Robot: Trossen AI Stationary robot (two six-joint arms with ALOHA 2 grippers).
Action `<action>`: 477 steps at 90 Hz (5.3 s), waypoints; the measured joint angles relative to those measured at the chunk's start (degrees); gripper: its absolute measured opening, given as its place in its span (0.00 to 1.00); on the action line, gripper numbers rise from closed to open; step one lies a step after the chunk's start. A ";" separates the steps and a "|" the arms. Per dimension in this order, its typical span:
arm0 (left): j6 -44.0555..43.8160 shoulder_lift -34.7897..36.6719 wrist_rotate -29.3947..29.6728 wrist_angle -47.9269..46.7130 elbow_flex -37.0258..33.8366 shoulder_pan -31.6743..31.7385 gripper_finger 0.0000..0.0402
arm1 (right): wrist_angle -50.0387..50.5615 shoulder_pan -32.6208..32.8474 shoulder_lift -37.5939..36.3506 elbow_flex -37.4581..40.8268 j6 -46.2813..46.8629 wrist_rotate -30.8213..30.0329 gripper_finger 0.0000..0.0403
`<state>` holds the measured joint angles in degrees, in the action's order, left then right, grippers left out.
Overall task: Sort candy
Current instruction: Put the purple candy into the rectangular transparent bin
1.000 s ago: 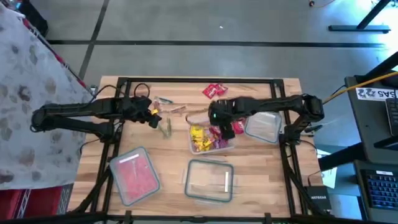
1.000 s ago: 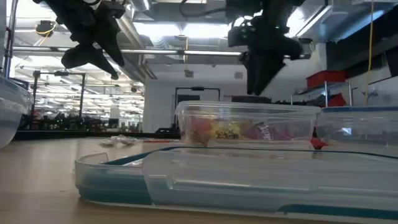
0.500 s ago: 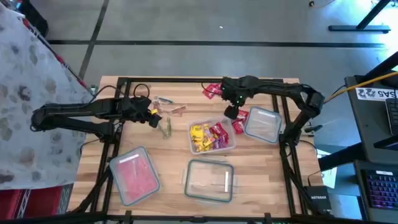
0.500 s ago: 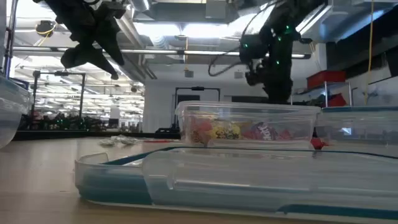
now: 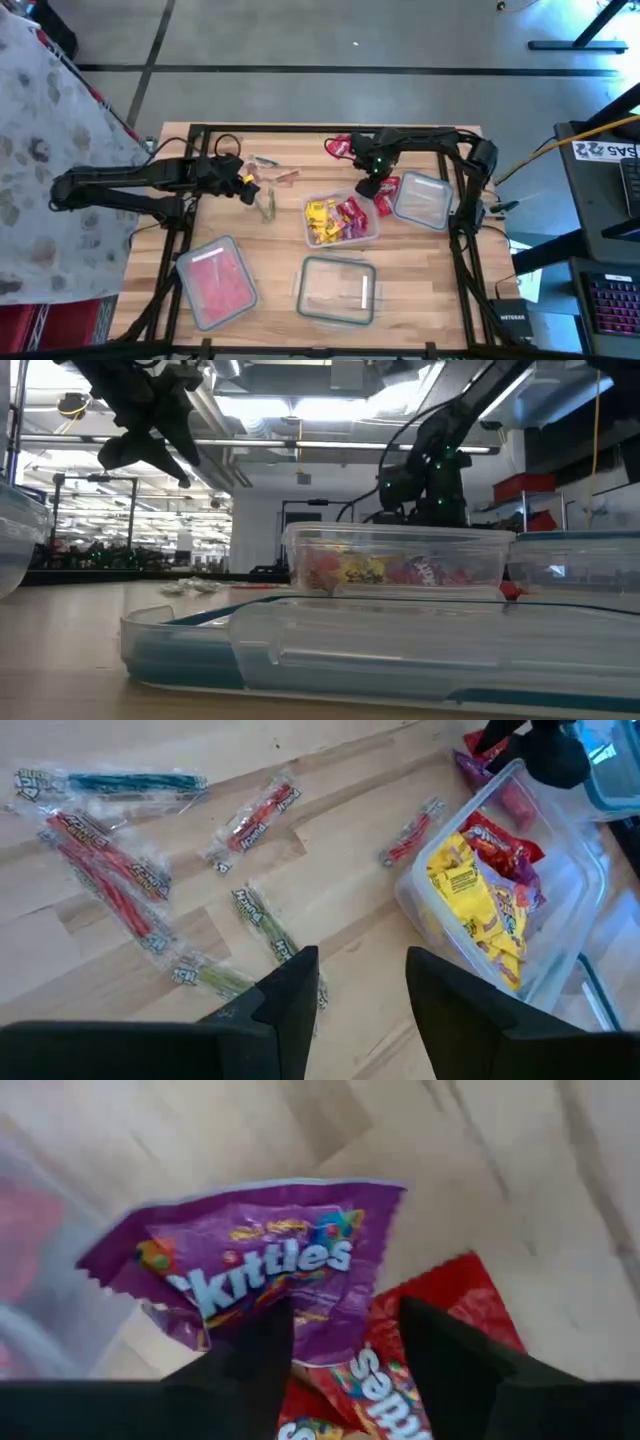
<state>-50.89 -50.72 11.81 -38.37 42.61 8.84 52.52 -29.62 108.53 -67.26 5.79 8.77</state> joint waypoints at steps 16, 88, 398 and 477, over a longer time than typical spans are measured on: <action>-0.08 -0.01 0.00 0.01 0.00 0.02 0.34 | -0.36 0.02 0.09 0.02 -0.02 -0.33 0.09; 0.33 -0.02 0.00 -0.02 0.00 0.02 0.34 | 9.66 -0.02 -4.31 -15.34 -6.02 -3.77 0.00; 2.15 -0.01 1.09 -0.01 0.00 0.02 0.34 | 10.26 2.29 6.90 -8.72 14.43 -7.83 0.42; 3.04 -0.02 1.09 0.00 0.00 0.02 0.34 | 13.33 4.37 -5.16 -19.00 11.77 -9.14 0.00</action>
<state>-47.86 -50.74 12.91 -38.37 42.61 8.86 65.85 -25.25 103.38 -86.26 17.56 -0.38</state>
